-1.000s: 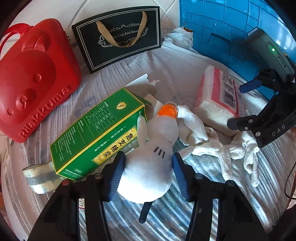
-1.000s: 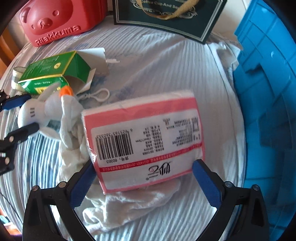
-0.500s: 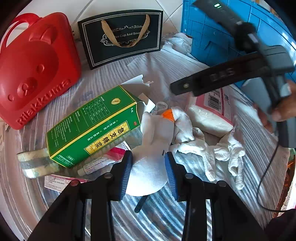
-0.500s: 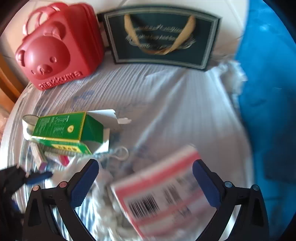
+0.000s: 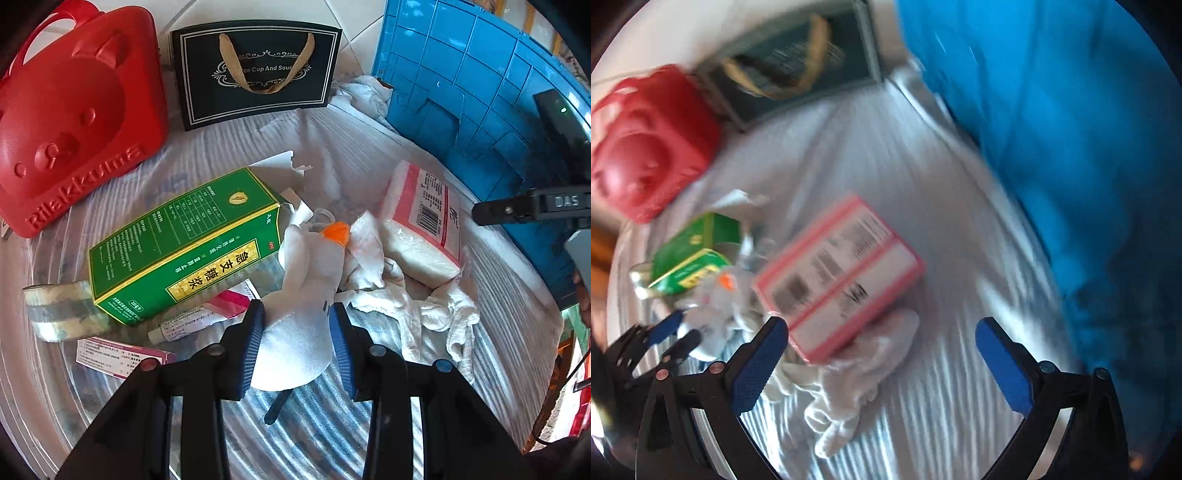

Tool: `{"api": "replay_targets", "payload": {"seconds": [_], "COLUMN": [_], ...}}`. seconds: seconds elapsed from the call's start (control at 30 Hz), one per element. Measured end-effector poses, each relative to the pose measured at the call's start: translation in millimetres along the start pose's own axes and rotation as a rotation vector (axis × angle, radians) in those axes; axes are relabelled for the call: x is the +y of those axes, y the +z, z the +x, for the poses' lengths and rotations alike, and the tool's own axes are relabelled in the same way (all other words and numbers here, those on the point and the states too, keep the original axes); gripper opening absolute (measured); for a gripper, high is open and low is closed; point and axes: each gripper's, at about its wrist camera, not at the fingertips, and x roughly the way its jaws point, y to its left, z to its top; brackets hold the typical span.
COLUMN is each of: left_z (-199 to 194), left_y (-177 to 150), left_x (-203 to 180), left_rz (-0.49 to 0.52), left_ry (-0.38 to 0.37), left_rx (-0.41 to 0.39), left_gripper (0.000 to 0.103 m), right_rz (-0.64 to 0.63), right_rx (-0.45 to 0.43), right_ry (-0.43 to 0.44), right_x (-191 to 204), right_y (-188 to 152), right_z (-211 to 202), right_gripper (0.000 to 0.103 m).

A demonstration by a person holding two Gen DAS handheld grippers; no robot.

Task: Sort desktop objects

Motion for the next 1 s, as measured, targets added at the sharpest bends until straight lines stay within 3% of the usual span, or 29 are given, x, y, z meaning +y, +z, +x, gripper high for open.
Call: {"api": "replay_targets", "payload": {"seconds": [0.17, 0.23, 0.47, 0.67, 0.73, 0.77, 0.8, 0.87, 0.9, 1.0], "left_z": [-3.7, -3.8, 0.1, 5.1, 4.2, 2.3, -0.6, -8.0, -12.5, -18.1], "left_y": [-2.2, -2.7, -0.8, 0.9, -0.5, -2.0, -4.1, -9.2, -12.3, -21.8], "left_x": [1.1, 3.3, 8.1, 22.2, 23.6, 23.7, 24.0, 25.8, 26.5, 28.9], "left_rz": [0.008, 0.008, 0.024, -0.004, -0.009, -0.011, -0.011, -0.024, -0.028, -0.046], "left_ry": [-0.035, -0.049, -0.064, -0.088, -0.097, -0.106, -0.12, -0.146, -0.147, -0.139], "left_rx": [-0.001, -0.008, -0.024, -0.039, -0.045, -0.049, -0.053, -0.065, -0.072, -0.066], "left_gripper": [0.036, 0.036, 0.036, 0.036, 0.036, 0.029, 0.026, 0.009, 0.006, 0.003], "right_rz": [0.177, 0.192, 0.173, 0.15, 0.165, 0.158, 0.121, -0.058, -0.126, -0.19], "right_rx": [-0.038, -0.038, -0.026, 0.059, 0.135, 0.081, 0.046, -0.032, -0.061, -0.079], "right_ry": [0.004, 0.006, -0.187, -0.182, -0.155, -0.149, -0.151, -0.186, -0.195, -0.103], "right_x": [15.3, 30.9, 52.6, 44.9, 37.6, 38.8, 43.5, 62.6, 68.9, 68.1], "right_y": [8.6, 15.2, 29.8, 28.6, 26.3, 25.8, 25.3, 19.4, 13.1, -7.9], "right_z": [23.4, 30.2, 60.7, 73.8, 87.6, 79.2, 71.9, 56.7, 49.3, 30.1], "right_gripper": [0.103, 0.103, 0.103, 0.103, 0.103, 0.095, 0.095, 0.094, 0.094, 0.094]}}
